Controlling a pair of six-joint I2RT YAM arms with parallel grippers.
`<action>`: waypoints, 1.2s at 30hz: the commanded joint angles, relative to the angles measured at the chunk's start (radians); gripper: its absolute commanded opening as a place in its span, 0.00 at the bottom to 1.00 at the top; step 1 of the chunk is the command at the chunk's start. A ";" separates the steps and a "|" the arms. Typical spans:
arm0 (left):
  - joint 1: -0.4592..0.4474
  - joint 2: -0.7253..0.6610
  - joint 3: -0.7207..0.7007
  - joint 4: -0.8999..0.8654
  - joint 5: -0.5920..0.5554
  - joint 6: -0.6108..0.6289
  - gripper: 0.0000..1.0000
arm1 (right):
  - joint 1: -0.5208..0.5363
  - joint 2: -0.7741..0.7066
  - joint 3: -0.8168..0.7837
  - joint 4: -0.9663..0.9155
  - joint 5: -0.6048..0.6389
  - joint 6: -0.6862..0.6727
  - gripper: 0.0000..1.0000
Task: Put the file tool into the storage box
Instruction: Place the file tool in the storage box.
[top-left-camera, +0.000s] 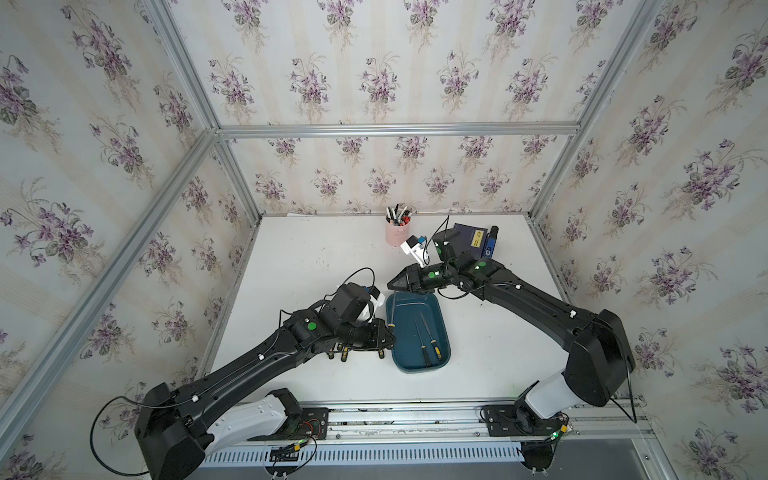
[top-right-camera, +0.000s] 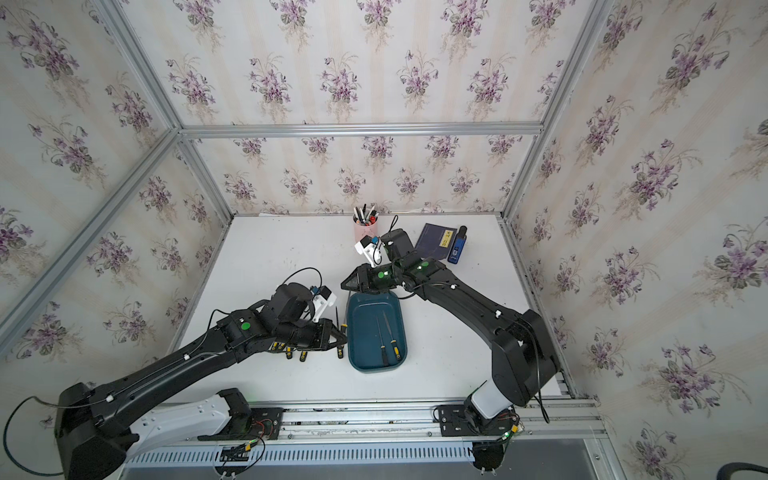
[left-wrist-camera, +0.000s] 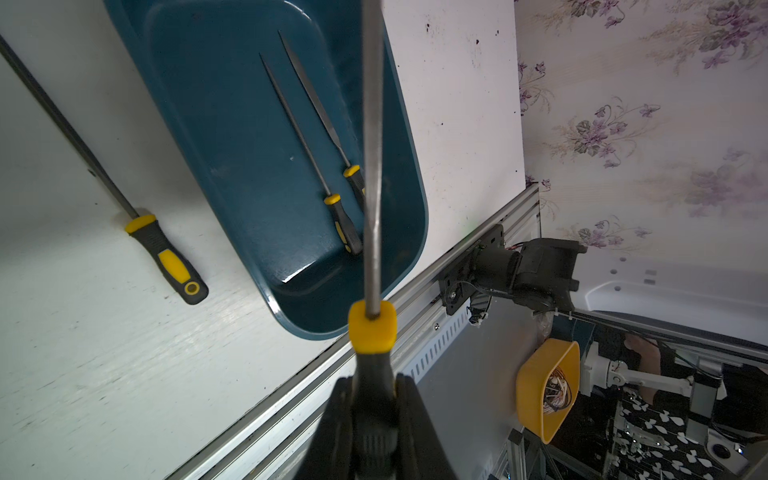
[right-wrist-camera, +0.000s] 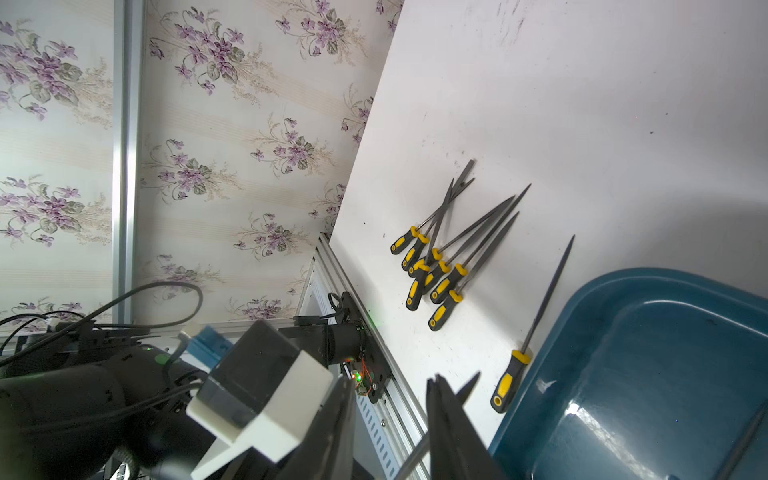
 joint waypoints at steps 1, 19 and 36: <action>0.001 0.005 0.011 0.030 0.006 0.025 0.10 | 0.000 0.006 0.008 -0.057 0.031 -0.035 0.33; 0.001 0.006 -0.003 0.033 -0.008 0.011 0.08 | 0.001 -0.015 -0.003 -0.141 0.076 -0.071 0.34; 0.001 0.016 -0.005 0.035 -0.016 0.005 0.09 | 0.000 0.033 -0.009 -0.043 0.002 -0.044 0.31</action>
